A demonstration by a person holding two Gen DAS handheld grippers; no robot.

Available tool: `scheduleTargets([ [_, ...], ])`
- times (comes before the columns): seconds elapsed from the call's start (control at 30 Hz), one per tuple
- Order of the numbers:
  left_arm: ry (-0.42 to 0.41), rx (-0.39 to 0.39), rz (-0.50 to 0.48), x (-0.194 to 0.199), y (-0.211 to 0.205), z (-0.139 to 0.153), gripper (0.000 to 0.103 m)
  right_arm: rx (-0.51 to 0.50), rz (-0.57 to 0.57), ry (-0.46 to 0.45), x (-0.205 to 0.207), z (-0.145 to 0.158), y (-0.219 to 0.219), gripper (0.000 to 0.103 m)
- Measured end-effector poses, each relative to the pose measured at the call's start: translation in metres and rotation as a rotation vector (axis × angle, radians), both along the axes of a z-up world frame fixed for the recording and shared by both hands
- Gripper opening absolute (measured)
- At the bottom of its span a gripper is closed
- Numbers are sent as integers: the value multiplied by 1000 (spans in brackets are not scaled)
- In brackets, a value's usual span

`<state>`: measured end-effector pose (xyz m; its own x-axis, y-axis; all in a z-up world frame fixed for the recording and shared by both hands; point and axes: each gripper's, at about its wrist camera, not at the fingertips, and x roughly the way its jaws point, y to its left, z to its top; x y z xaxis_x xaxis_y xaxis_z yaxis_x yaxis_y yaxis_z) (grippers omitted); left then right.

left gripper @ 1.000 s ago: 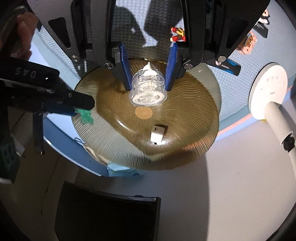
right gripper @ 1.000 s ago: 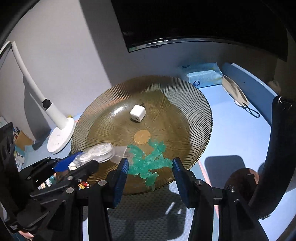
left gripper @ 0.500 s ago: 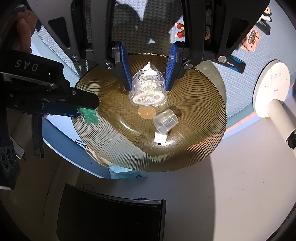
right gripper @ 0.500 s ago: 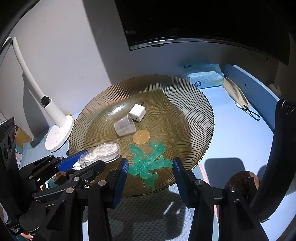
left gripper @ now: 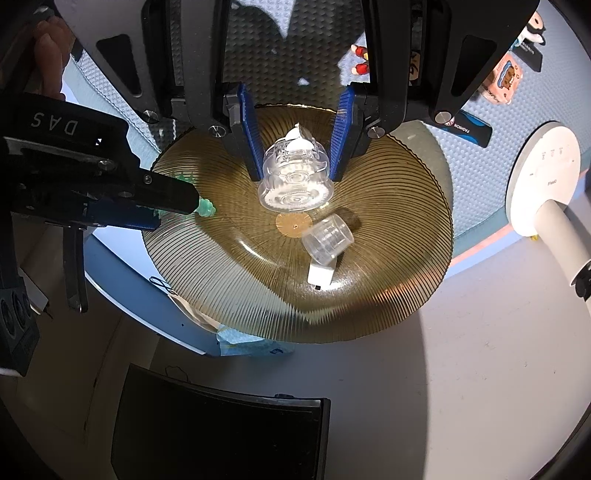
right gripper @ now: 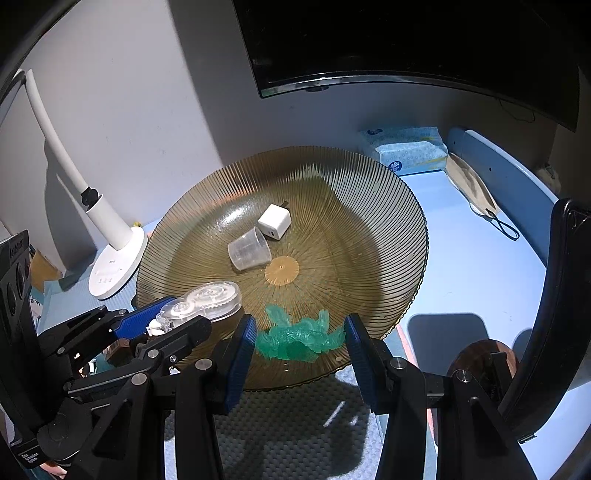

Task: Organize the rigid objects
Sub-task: 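Carry both items into the amber bowl and open both tools to release them, then move both tools back to the items and grasp the black figure with the right tool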

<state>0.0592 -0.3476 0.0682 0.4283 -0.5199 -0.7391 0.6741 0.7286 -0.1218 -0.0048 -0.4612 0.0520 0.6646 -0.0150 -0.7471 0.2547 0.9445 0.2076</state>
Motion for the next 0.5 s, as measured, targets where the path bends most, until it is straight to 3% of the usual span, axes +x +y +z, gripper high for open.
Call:
scheduleTargets([
  [0.1, -1, 1, -1, 0, 0, 1, 32, 1, 6, 4, 2, 0, 1, 50],
  [0.13, -1, -2, 0, 0, -1, 1, 35, 10, 9, 3, 2, 1, 1, 56],
  [0.17, 1, -7, 1, 0, 0, 1, 41, 26, 11, -4, 1, 2, 1, 65],
  [0.2, 1, -14, 10, 0, 2, 3, 53, 36, 10, -12, 0, 3, 0, 67],
  [0.27, -7, -36, 23, -1, 8, 10, 63, 37, -4, -32, -4, 8, 1, 69],
  [0.5, -73, -124, 99, -10, 71, 60, 65, 27, -23, -109, -27, 43, 7, 69],
])
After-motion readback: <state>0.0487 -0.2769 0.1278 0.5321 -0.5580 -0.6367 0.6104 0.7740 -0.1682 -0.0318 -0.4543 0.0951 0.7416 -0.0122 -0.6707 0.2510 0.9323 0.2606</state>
